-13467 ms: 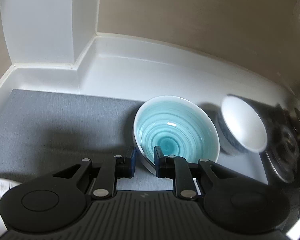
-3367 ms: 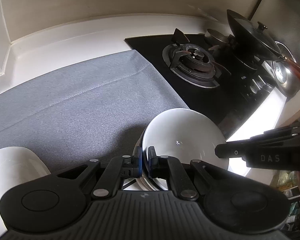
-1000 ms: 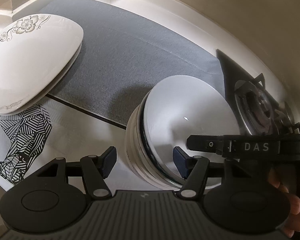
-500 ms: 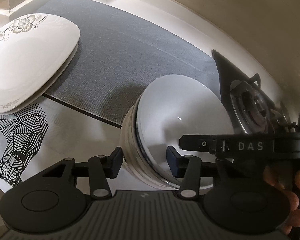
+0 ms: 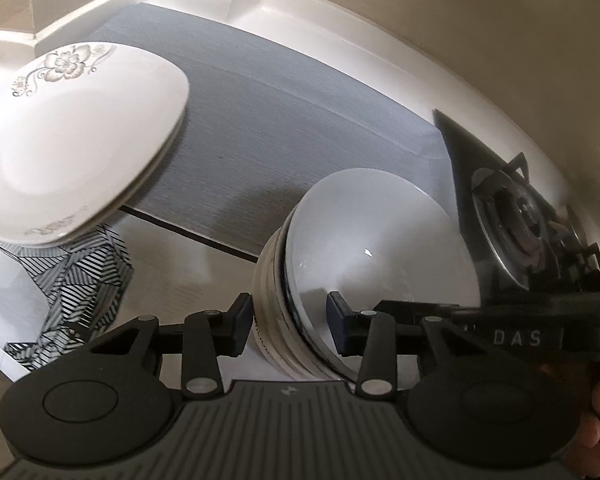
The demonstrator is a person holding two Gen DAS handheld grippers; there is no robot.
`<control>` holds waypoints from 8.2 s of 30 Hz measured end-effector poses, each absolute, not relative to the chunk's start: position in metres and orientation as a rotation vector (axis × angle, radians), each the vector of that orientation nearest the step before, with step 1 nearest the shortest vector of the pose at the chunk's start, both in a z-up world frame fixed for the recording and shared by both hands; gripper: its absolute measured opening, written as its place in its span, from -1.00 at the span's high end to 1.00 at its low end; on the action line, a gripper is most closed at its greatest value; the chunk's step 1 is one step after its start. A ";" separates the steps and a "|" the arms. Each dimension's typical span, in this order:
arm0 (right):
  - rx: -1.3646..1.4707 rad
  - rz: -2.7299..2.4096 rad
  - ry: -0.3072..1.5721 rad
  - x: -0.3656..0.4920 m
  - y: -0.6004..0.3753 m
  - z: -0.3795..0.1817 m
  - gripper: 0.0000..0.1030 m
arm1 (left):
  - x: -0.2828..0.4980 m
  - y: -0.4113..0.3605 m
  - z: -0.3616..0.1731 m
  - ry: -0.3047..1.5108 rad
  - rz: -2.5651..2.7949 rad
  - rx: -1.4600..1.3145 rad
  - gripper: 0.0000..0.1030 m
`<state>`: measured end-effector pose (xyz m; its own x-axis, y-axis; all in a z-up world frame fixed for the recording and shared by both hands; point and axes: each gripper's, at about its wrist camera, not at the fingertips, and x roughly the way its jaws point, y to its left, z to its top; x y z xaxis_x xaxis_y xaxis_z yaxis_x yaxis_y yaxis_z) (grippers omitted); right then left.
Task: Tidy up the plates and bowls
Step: 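Lift the bowl stack off the mat with both grippers, then carry the bowl stack with both grippers over the square flower plates, then lower the bowl stack onto the plate stack and open both grippers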
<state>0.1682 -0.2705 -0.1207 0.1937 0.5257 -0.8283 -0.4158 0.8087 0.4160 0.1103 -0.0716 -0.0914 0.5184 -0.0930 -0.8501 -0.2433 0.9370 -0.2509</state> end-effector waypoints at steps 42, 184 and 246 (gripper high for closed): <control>0.093 0.712 1.220 0.160 -0.235 -0.120 0.04 | 0.089 -0.040 -0.093 1.026 0.118 -0.413 0.08; 0.280 0.485 1.008 0.162 -0.075 -0.042 0.22 | 0.079 0.246 -0.042 0.802 0.029 -0.501 0.31; 0.483 0.422 1.087 0.184 -0.170 -0.130 0.61 | 0.136 0.106 -0.089 0.993 0.023 -0.281 0.38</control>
<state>0.1838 -0.1701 -0.1302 0.4053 0.5483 -0.7315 -0.0890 0.8200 0.5653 0.1361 0.1060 -0.0893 0.5492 -0.1083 -0.8286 -0.1470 0.9636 -0.2234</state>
